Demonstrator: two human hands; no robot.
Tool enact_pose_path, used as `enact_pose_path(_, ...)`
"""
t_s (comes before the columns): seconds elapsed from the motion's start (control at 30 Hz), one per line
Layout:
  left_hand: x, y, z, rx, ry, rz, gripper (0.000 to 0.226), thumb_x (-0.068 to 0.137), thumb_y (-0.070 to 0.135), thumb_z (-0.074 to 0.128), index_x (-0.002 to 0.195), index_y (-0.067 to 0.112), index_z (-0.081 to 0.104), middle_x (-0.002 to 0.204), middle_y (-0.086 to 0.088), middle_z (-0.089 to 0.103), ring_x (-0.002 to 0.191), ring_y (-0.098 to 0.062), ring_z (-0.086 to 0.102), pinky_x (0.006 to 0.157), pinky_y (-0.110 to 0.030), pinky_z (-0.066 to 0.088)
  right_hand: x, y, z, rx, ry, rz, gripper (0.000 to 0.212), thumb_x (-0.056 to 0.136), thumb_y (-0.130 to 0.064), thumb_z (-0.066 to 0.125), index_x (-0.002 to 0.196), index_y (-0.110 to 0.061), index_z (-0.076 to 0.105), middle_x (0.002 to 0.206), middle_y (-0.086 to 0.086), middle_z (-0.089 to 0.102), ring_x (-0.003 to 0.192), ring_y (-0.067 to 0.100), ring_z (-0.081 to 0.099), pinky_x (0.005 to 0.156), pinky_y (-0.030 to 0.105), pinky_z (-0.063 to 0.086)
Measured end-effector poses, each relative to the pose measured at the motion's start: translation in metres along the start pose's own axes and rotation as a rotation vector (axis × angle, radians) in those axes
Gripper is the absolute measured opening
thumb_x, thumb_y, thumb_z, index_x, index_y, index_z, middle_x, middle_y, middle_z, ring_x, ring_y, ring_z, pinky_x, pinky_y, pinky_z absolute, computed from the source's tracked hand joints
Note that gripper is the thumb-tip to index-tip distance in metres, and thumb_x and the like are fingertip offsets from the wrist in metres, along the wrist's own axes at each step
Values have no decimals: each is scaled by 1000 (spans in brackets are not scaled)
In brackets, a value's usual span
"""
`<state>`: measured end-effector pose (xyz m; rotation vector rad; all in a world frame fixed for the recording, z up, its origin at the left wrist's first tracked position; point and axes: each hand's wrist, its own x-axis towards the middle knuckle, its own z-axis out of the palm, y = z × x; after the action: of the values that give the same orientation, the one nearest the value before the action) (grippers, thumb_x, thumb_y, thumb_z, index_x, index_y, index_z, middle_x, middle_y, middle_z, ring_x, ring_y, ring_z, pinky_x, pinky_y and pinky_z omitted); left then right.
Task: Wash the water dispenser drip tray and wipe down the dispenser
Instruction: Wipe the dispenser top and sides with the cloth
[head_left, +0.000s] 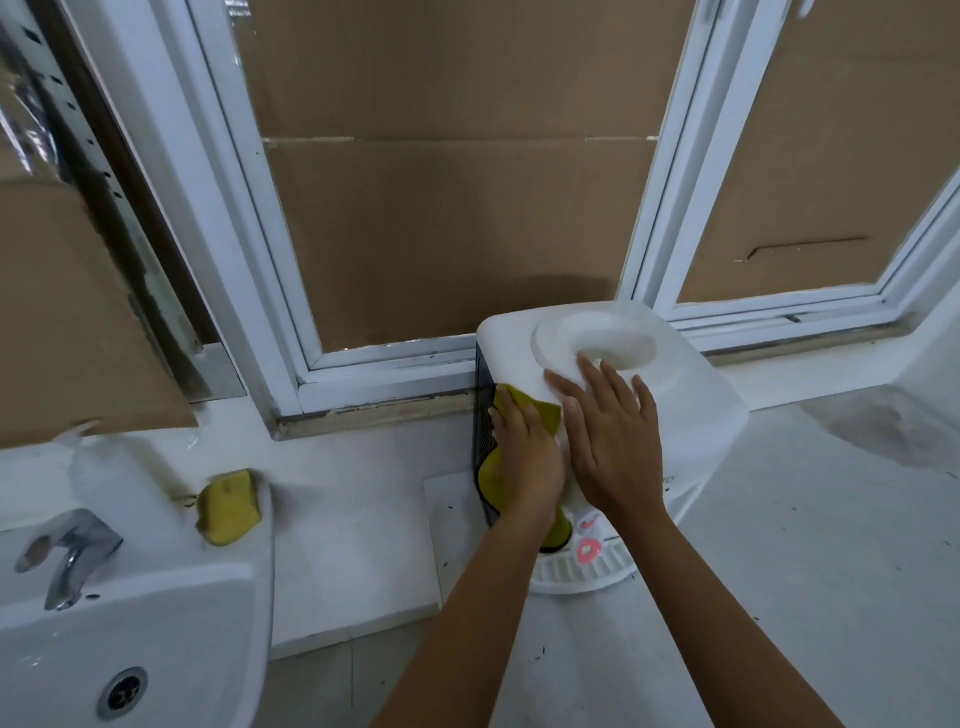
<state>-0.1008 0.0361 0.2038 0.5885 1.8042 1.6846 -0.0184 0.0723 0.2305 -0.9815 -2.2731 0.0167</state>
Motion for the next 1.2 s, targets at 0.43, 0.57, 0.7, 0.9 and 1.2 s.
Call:
enact_pose_path(0.43, 118, -16, -8, -263, -119, -36, 73, 60, 96, 31, 128, 70, 28, 151, 7, 39, 129, -25, 48, 104, -53, 42, 1, 2, 5, -7, 21, -2, 54, 103, -50, 14, 137, -35, 53, 152, -2, 43, 144, 21, 34, 119, 48, 24)
enact_pose_path(0.57, 158, -5, -10, -254, -114, -55, 71, 66, 89, 33, 132, 62, 32, 148, 6, 42, 128, -24, 48, 106, -52, 40, 1, 3, 6, -25, 29, -8, 51, 103, -49, 17, 137, -34, 54, 151, -2, 44, 143, 21, 35, 118, 49, 25)
enact_pose_path(0.7, 191, -25, -12, -281, -121, -199, 90, 51, 101, 36, 126, 53, 50, 138, -2, 56, 118, -27, 58, 99, -53, 45, 1, 3, 6, -31, 37, -21, 50, 103, -48, 20, 136, -34, 54, 150, -1, 45, 143, 22, 36, 118, 49, 25)
enact_pose_path(0.9, 106, -44, -19, -443, -219, -305, 86, 69, 89, 42, 126, 27, 61, 120, -11, 68, 111, -32, 64, 96, -54, 50, 1, 2, 5, -30, 38, -10, 49, 103, -47, 21, 136, -34, 55, 150, -1, 45, 142, 21, 36, 119, 47, 23)
enact_pose_path(1.2, 59, -173, 0, -397, -13, -456, 113, 48, 100, 40, 138, 32, 49, 137, -1, 56, 122, -23, 54, 109, -43, 40, -1, 0, 2, -36, 36, -7, 54, 104, -47, 14, 136, -33, 55, 149, 0, 46, 142, 22, 36, 120, 45, 21)
